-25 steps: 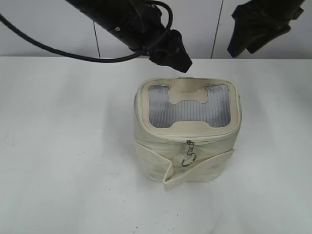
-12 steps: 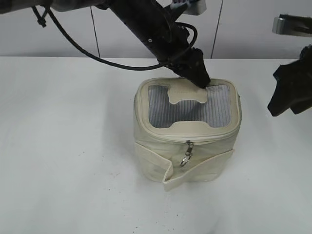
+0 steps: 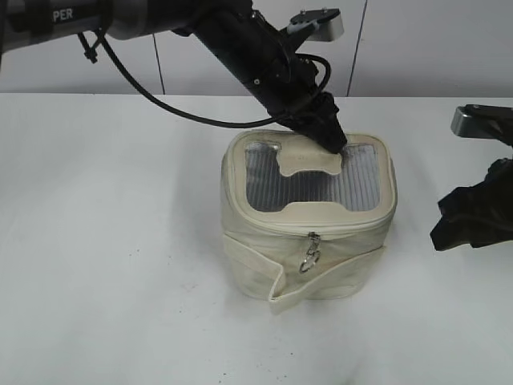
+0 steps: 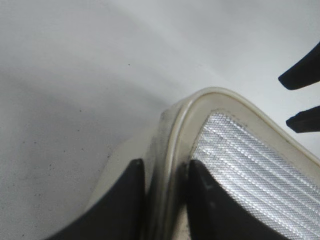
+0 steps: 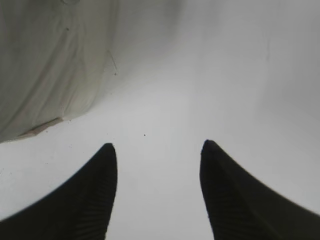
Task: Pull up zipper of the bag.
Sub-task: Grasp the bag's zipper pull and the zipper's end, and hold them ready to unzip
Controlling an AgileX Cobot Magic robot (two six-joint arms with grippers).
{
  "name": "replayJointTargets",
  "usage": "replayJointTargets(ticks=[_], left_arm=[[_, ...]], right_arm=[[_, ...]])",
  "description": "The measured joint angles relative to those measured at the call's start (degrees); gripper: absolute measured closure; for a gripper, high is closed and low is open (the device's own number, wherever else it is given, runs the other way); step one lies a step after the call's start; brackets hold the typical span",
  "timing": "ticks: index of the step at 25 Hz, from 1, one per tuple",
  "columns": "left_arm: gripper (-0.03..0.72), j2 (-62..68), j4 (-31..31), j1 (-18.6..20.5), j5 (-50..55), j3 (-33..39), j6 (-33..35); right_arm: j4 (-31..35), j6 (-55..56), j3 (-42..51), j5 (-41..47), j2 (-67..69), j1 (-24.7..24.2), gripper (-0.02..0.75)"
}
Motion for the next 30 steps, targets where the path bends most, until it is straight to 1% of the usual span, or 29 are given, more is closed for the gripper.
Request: replayJointTargets(ticks=[1,2,3,9,11,17,19,23,27,30], left_arm=[[0.568,0.0,0.0,0.0,0.0,0.01,0.15],[0.615,0.0,0.0,0.0,0.12,0.01,0.23],[0.643,0.0,-0.04,0.0,0.24,0.01,0.23],[0.643,0.0,-0.04,0.0,0.6,0.01,0.3],[0.643,0.0,-0.04,0.0,0.73,-0.06,0.3],[0.643,0.0,-0.04,0.0,1.21,-0.06,0.3],[0.643,0.0,-0.04,0.0,1.35,-0.06,0.3],[0.643,0.0,0.13,0.0,1.53,-0.06,0.3],[0.643,-0.05,0.29,0.0,1.59,-0.06,0.34],[0.643,-0.05,0.35,0.05,1.59,-0.06,0.34]], right_arm=[[0.72,-0.87,0.44,-0.83,0.0,0.0,0.339],[1.7,-1.88,0.56,-1.35,0.0,0.0,0.339],[2.56,-3.4,0.62,-2.05,0.0,0.0,0.339],[8.89,-14.26,0.79,-6.73,0.0,0.0,0.343],[13.01,-20.77,0.84,-7.54,0.0,0.0,0.345],[28.69,-42.78,0.88,-7.82,2.24,0.0,0.349],[32.2,-48.05,0.88,-7.93,3.83,0.0,0.35],[37.66,-55.1,0.68,-8.92,7.06,-0.09,0.355],[43.7,-62.62,-0.91,-10.31,9.91,-0.23,0.391],[46.07,-64.77,-2.22,-10.5,11.89,-0.27,0.451]])
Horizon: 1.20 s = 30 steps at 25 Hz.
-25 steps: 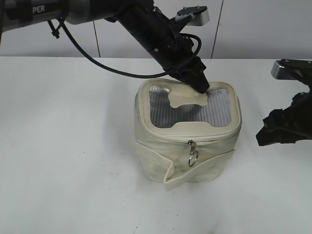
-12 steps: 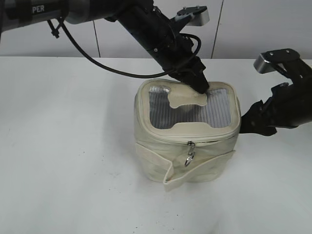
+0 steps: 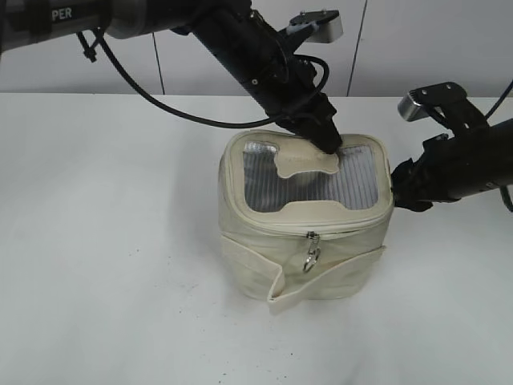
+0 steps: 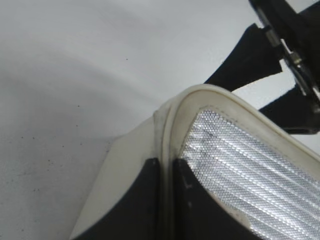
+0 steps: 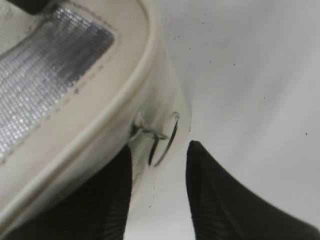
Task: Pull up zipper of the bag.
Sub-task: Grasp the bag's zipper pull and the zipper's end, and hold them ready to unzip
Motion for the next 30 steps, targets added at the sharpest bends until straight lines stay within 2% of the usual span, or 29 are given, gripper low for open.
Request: replayJointTargets(ticks=[2,5,7,11,20,23,30], left_arm=[[0.643,0.0,0.0,0.0,0.0,0.0,0.0],[0.643,0.0,-0.05,0.0,0.14,0.0,0.0],[0.643,0.0,-0.05,0.0,0.19,0.0,0.0],[0.643,0.0,-0.05,0.0,0.3,0.0,0.0],[0.644,0.0,-0.1,-0.05,0.06,0.0,0.0],[0.645,0.0,-0.1,-0.05,0.12,0.0,0.0],[0.645,0.0,-0.1,-0.05,0.06,0.0,0.0]], right_arm=[[1.02,-0.28,-0.6,0.24,0.65,0.0,0.53],[1.17,-0.34,-0.89,2.08,0.65,0.0,0.699],[0.53,0.91,-0.96,2.84,0.59,0.0,0.738],[-4.34,8.47,-0.96,4.19,-1.45,0.0,0.749],[-21.15,30.53,-1.1,11.3,-7.88,0.06,0.753],[-24.52,35.12,-1.1,13.39,-9.84,0.06,0.753],[-27.93,40.95,-1.1,21.21,-13.26,0.06,0.753]])
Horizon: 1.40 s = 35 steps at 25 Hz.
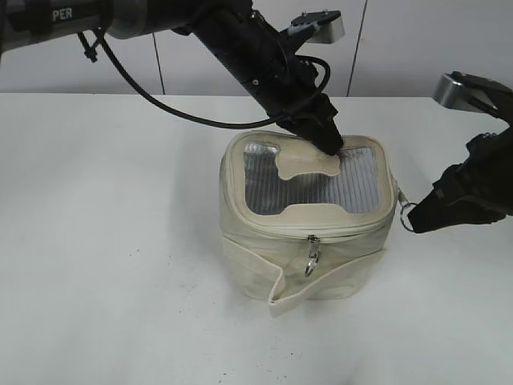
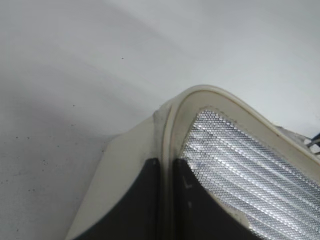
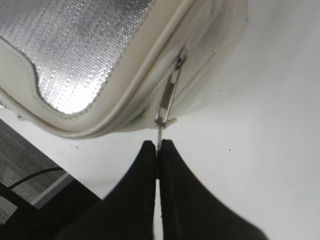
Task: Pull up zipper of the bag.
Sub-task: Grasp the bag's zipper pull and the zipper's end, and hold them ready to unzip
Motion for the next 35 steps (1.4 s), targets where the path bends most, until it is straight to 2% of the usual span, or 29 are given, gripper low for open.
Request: replayJointTargets(ticks=[10,15,18,23,27,32,35], left_arm=[[0.645,0.0,0.0,0.0,0.0,0.0,0.0],[0.645,-0.12,0.0,-0.04,0.0,0.0,0.0],[0.645,-0.19,0.11,-0.06,0.05,0.0,0.0],[0.645,-0.22,0.23,-0.06,0.1,0.0,0.0],[0.645,-0.28,0.36,-0.06,0.22,0.0,0.0],[0.645,-0.28,0.36,-0.06,0.27,0.0,0.0],[0.645,-0.28,0.36,-0.06,0.26,0.0,0.0]], right_arm=[[-1.73,5.09,1.72,6.96,-5.3,1.31,0.753],[-2.65,7.93,1.89,6.15,-6.87,9.15,0.753],[-2.88,10.78,1.88,2.59,-6.87,15.21,0.753],[-0.81,12.66,1.51,-2.5,-6.72,21.86,0.753],[0.21,12.89,-0.28,-3.55,-4.15,24.47,0.752],[-0.09,14.46,-1.08,-3.62,-2.7,24.85,0.744],[-5.09,20.46,-1.54,-2.8,-3.32,25.31,0.664]])
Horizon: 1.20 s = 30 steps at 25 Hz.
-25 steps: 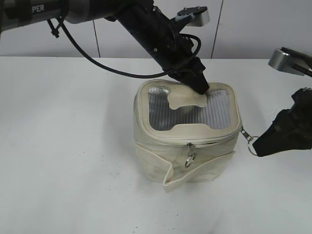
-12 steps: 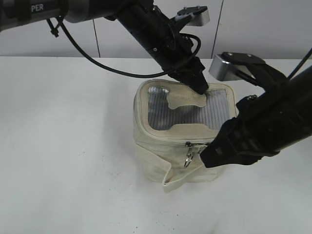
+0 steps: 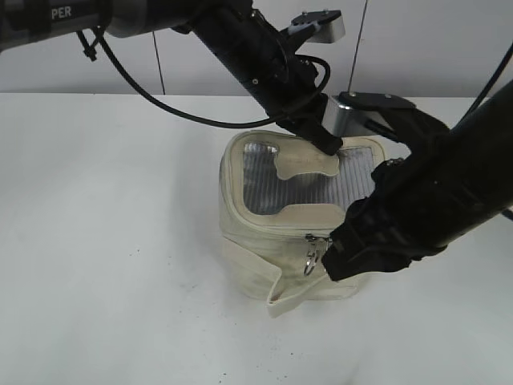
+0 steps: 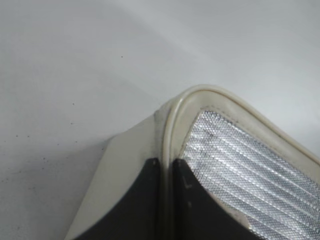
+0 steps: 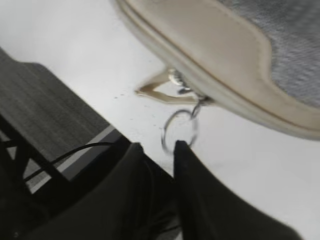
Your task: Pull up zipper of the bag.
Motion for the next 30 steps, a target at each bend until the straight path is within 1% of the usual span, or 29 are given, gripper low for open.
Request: replayJointTargets(ticks=[2,5,6,7,8,10,13,15,17,22,25,30], left_arm=[[0.646,0.0,0.0,0.0,0.31,0.0,0.0],[0.646,0.0,0.0,0.0,0.69,0.0,0.0],[0.645,-0.1,0.0,0.0,0.89,0.0,0.0],[0.639,-0.21,0.17,0.0,1.05,0.0,0.0],[0.631,-0.32,0.27,0.0,1.17,0.0,0.0],[0.588,-1.01,1.04,0.0,1.36,0.0,0.0],[0.485,-3.03,4.0,0.0,2.19,0.0,0.0],[0.415,-5.05,7.2,0.07,2.84,0.0,-1.13],[0.365,-7.11,11.83,0.12,3.14,0.0,-3.58],[0.337,-11.74,25.53,0.37,5.36,0.0,-15.75],[0.336,-14.31,32.86,1.04,5.88,0.2,-19.81],[0.338,-21.82,38.74,3.08,5.96,2.98,-26.31]], right_arm=[[-6.04,6.51,-0.83,0.51,-0.57,0.02,0.544],[-16.67,15.07,-1.77,2.0,-0.94,0.02,0.266],[-19.85,16.89,-1.97,2.59,-0.94,0.02,0.195],[-22.51,18.32,-2.21,3.15,-0.94,0.02,0.14],[-24.24,19.48,-2.39,3.49,-0.94,0.02,0.117],[-26.19,20.61,-2.39,4.08,-0.94,-0.44,0.106],[-26.99,21.47,-2.39,4.57,-1.22,-1.63,0.104],[-27.11,21.61,-2.39,5.01,-1.9,-3.06,0.108],[-27.25,21.67,-2.39,5.62,-3.22,-5.28,0.118],[-28.63,21.67,-2.43,8.73,-7.09,-11.48,0.136],[-29.66,21.67,-2.43,11.99,-9.53,-14.51,0.143],[-32.71,21.72,-2.43,17.87,-15.16,-15.4,0.143]])
